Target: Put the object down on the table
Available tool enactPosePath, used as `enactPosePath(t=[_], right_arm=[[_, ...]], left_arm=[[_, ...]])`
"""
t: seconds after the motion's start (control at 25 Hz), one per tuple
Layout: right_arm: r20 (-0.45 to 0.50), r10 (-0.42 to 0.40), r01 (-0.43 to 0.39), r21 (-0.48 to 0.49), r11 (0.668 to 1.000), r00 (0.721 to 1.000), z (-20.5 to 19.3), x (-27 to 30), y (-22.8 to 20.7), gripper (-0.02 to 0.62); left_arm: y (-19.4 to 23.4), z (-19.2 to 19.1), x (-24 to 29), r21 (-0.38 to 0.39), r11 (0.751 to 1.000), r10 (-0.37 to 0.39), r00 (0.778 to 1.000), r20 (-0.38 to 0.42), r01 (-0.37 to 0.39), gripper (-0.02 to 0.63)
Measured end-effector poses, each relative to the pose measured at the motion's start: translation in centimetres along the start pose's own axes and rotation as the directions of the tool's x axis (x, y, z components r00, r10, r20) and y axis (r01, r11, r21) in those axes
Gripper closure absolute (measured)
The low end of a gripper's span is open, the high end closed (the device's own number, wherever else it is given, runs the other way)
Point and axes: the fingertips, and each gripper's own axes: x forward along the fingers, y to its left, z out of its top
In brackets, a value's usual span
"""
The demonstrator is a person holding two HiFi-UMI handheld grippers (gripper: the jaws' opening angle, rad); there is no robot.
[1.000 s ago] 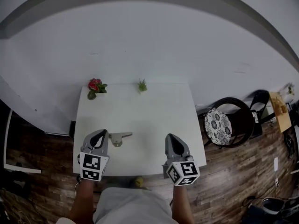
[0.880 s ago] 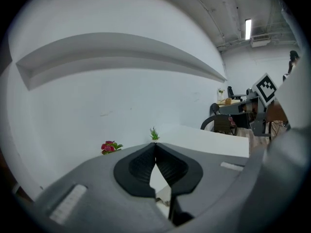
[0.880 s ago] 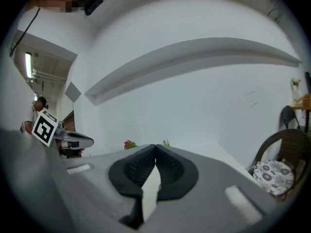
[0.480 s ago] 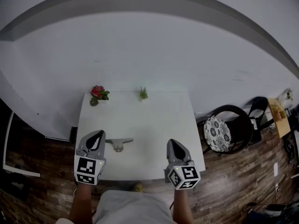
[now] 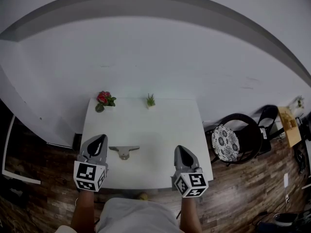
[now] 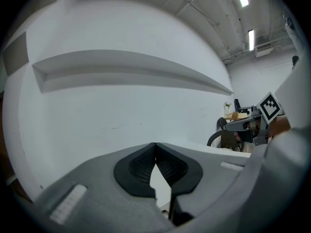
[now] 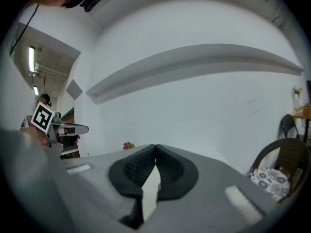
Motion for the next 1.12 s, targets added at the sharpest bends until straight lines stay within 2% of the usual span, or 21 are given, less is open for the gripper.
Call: enactPosePath(t=[1.12], right_arm=[[0.015,-0.011,0.011,-0.033,0.999,1.0,1.3,0.4,-0.8,0.592]], left_arm=[[1.4,-0.2,0.0,-0.001,0.999,0.047,0.999,0.011,-0.047,0.597]])
